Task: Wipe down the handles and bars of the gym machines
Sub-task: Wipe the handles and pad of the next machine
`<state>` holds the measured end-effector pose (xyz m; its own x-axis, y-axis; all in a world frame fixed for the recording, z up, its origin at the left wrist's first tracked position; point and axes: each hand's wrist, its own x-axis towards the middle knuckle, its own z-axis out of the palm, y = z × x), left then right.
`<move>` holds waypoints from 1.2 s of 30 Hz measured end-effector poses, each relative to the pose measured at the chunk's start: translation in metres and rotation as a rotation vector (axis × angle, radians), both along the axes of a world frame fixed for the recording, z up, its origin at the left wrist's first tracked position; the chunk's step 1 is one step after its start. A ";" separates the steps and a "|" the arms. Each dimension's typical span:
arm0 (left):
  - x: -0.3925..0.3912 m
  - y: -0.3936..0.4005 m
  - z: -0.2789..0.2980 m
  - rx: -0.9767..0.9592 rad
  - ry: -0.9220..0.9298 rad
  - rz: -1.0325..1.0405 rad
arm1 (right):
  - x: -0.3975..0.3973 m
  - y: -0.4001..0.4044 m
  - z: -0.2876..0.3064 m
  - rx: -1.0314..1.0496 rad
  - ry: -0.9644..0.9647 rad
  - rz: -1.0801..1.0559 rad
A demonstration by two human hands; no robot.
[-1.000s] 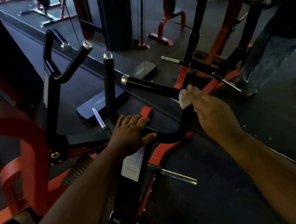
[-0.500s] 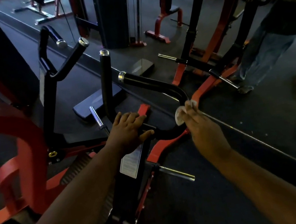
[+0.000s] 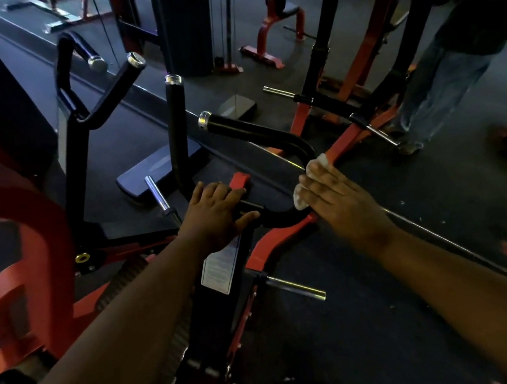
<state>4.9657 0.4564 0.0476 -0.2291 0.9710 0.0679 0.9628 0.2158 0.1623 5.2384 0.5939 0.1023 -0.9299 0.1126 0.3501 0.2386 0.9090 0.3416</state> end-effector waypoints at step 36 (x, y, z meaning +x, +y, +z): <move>-0.005 -0.002 -0.002 0.015 -0.026 -0.047 | -0.020 -0.057 -0.058 -0.473 0.579 -0.221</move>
<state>4.9608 0.4543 0.0456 -0.1849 0.9797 0.0772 0.9673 0.1675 0.1905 5.2187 0.5369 0.0443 -0.5524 0.5319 0.6418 0.4531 0.8379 -0.3044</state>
